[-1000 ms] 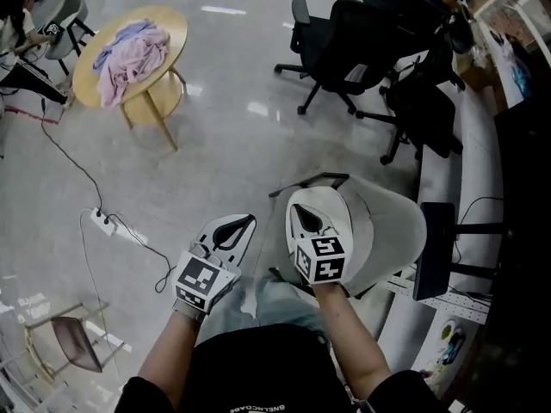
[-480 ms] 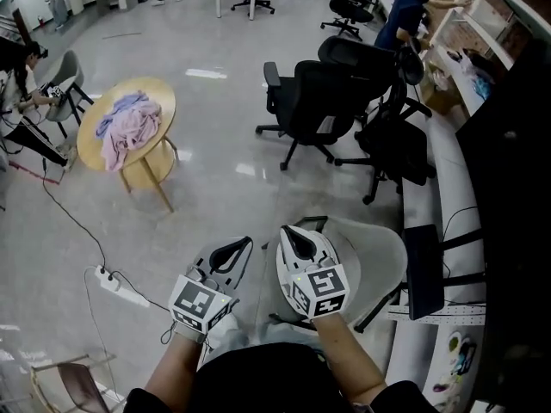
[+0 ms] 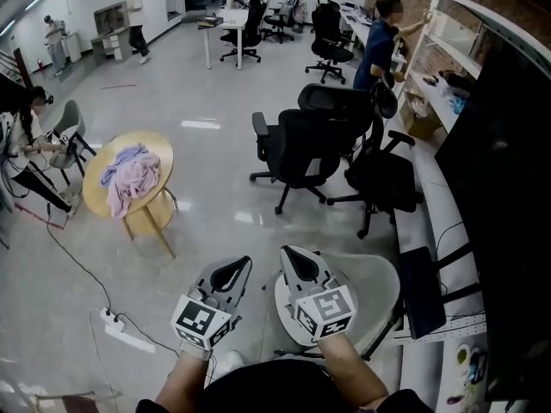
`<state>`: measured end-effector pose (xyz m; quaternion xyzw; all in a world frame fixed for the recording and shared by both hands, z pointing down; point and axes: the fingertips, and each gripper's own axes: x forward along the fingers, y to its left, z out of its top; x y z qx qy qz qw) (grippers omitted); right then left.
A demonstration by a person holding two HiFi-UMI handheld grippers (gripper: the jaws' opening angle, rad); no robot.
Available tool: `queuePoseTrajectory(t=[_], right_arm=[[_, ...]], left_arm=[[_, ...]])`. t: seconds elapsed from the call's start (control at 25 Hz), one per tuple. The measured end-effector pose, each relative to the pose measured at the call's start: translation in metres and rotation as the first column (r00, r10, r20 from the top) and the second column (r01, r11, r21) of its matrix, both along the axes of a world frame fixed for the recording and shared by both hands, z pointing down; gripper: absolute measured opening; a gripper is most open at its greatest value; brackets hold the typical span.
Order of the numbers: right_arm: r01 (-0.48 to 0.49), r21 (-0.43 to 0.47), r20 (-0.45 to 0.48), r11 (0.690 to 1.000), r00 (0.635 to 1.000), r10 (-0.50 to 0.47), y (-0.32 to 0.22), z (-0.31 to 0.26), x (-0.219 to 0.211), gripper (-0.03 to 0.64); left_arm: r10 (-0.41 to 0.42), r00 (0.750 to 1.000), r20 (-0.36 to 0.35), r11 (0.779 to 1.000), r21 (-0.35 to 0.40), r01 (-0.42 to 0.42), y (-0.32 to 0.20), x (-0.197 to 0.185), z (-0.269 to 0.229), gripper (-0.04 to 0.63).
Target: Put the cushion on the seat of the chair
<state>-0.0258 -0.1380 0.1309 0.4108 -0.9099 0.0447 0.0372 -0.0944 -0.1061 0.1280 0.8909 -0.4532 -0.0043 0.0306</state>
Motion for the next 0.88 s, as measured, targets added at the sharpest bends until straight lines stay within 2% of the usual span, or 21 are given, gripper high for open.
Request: queuePoseTrajectory(t=[0.36, 0.88], right_arm=[[0.002, 0.082, 0.036, 0.997, 0.999, -0.005, 0.006, -0.034, 0.010, 0.008], [-0.008, 0.088, 0.069, 0.996, 0.998, 0.002, 0.016, -0.040, 0.017, 0.007]], left_arm=[[-0.010, 1.000, -0.024, 0.997, 0.070, 0.012, 0.000, 0.001, -0.029, 0.012], [-0.016, 1.000, -0.022, 0.996, 0.090, 0.018, 0.010, 0.000, -0.036, 0.012]])
